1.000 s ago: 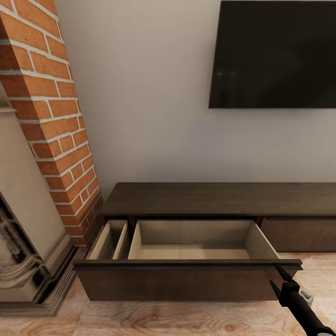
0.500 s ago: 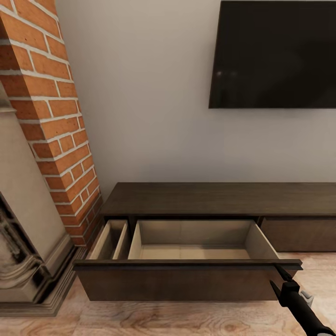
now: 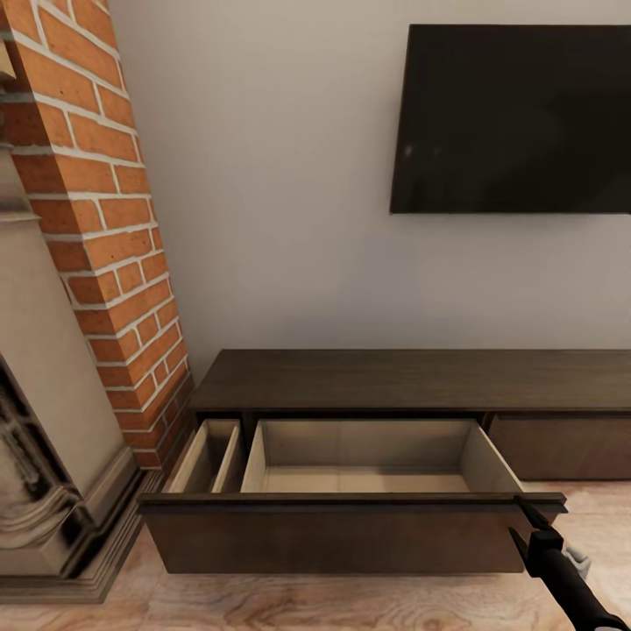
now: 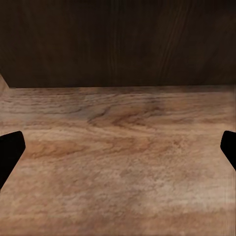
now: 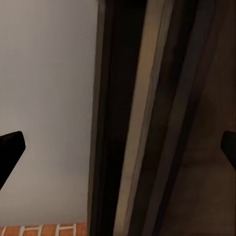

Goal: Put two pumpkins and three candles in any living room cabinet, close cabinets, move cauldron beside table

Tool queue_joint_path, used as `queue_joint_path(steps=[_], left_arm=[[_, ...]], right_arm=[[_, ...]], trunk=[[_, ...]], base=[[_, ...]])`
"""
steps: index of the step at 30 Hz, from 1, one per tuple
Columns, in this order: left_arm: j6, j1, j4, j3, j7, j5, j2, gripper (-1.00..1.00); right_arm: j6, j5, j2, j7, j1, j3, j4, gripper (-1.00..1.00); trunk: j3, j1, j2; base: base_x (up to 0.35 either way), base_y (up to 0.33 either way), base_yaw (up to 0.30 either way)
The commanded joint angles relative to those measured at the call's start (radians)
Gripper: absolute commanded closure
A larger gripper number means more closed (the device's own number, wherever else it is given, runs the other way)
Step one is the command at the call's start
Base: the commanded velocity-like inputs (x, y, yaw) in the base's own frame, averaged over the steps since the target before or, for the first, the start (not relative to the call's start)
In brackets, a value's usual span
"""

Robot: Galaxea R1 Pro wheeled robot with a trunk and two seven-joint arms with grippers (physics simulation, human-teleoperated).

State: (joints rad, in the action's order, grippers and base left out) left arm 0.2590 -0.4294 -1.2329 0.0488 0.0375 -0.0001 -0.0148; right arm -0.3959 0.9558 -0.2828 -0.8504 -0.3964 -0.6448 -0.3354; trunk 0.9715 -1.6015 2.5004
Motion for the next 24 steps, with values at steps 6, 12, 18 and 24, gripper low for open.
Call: queue_joint_path(steps=[6,12,18,24], left_arm=[[0.002,0.0,0.0,-0.001,0.004,0.0,-0.001,-1.0],[0.002,0.0,0.0,-0.001,0.004,0.0,-0.001,-1.0],[0.002,0.0,0.0,-0.001,0.004,-0.001,-0.001,-1.0],[0.001,0.0,0.0,-0.001,0.004,-0.002,-0.001,-1.0]], right_arm=[[0.006,0.007,0.0,-0.001,-0.001,-0.001,0.004,-1.0],[0.009,0.008,0.001,-0.001,-0.001,-0.001,0.005,-1.0],[0.009,0.006,0.0,-0.001,-0.001,0.0,0.004,-1.0],[0.01,0.006,0.001,-0.001,-0.001,0.0,0.003,-1.0]], trunk=[[-0.02,0.013,-0.021],[-0.039,0.036,-0.063],[-0.058,0.059,-0.105],[-0.077,0.082,-0.147]], base=[[0.0,0.0,0.0],[0.0,0.0,0.0],[0.0,0.0,0.0],[0.0,0.0,0.0]])
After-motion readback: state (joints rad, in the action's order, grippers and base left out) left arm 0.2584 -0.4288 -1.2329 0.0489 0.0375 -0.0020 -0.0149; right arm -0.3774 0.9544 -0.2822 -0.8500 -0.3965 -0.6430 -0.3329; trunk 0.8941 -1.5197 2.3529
